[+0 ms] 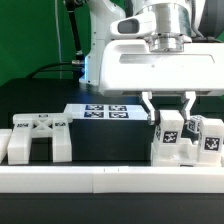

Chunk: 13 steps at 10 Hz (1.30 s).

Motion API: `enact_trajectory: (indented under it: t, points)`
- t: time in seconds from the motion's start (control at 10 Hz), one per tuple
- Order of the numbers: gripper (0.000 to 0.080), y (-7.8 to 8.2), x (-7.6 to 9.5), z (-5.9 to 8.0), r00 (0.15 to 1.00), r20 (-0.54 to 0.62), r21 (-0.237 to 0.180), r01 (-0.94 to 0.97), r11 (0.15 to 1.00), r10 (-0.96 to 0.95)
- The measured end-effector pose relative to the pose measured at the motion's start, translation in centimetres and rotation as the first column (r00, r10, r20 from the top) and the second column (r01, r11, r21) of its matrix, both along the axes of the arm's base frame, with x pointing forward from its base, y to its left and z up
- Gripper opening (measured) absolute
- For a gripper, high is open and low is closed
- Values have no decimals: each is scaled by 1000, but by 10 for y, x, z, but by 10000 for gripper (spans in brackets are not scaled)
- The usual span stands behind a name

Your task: Assemble chair

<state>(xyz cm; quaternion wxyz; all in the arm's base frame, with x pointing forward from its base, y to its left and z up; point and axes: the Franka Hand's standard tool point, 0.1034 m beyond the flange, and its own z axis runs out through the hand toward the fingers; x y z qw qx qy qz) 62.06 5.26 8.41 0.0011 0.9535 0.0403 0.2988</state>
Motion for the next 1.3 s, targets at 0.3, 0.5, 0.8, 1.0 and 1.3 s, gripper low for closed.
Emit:
enact_trajectory:
  t: [0.3,0.5,0.8,1.0,1.3]
  points:
    - [292,-2,2,0,999,35,-13,-8,1000,8]
    - [292,-3,3,0,999,28,-15,-16,1000,16]
    - [347,-3,2,-3,1000,-4,-9,-17,1000,17]
    - [571,-3,2,-3,1000,-5,-9,-17,1000,17]
    - [643,-7,4,-1,1000,-6,-11,-14,1000,14]
